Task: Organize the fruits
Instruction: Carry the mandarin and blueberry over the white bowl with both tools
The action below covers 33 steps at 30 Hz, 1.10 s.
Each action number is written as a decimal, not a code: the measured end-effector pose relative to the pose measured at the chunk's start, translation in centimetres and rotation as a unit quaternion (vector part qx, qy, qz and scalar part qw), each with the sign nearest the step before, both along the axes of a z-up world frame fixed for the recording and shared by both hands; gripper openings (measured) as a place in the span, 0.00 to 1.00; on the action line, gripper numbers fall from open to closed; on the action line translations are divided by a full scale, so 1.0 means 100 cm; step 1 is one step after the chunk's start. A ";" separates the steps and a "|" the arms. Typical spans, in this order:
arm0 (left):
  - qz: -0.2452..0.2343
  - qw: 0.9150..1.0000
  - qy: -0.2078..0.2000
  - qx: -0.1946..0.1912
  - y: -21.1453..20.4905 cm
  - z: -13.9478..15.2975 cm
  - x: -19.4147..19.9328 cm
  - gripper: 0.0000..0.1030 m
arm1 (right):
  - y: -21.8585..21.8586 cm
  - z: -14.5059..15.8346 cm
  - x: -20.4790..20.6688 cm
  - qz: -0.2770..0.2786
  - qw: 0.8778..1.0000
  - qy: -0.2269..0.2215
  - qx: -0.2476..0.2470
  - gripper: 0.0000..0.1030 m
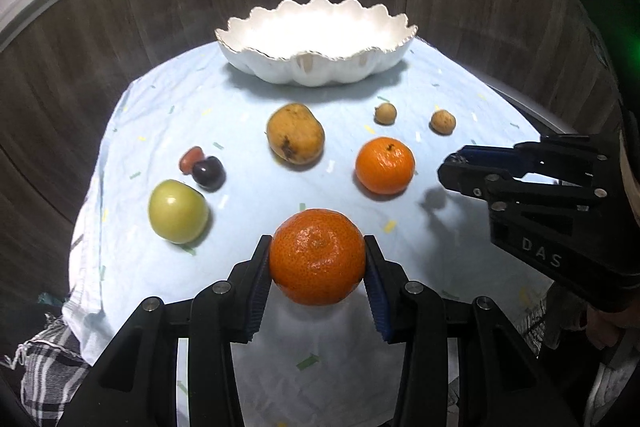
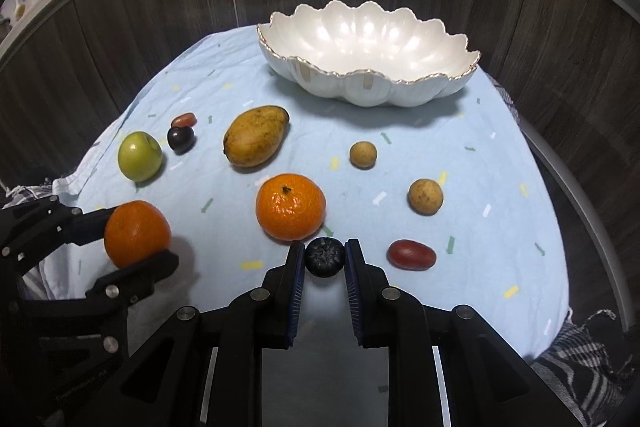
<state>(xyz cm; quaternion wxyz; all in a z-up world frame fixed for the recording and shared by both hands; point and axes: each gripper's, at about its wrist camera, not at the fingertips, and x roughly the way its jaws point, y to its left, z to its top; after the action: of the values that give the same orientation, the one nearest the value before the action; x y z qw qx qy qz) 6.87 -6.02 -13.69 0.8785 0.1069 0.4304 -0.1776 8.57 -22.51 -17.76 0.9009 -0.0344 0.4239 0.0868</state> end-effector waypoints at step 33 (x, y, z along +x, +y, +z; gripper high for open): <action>0.027 0.997 -0.073 -0.021 -0.014 0.082 0.062 0.41 | -0.032 0.078 0.035 -0.054 0.995 -0.073 0.032 0.21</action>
<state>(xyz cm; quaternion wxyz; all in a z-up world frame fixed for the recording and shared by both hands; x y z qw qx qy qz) 13.02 -7.40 -5.49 0.9143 0.0892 0.3636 -0.1546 12.12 -25.66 -10.00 0.9334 0.0115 0.3552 0.0486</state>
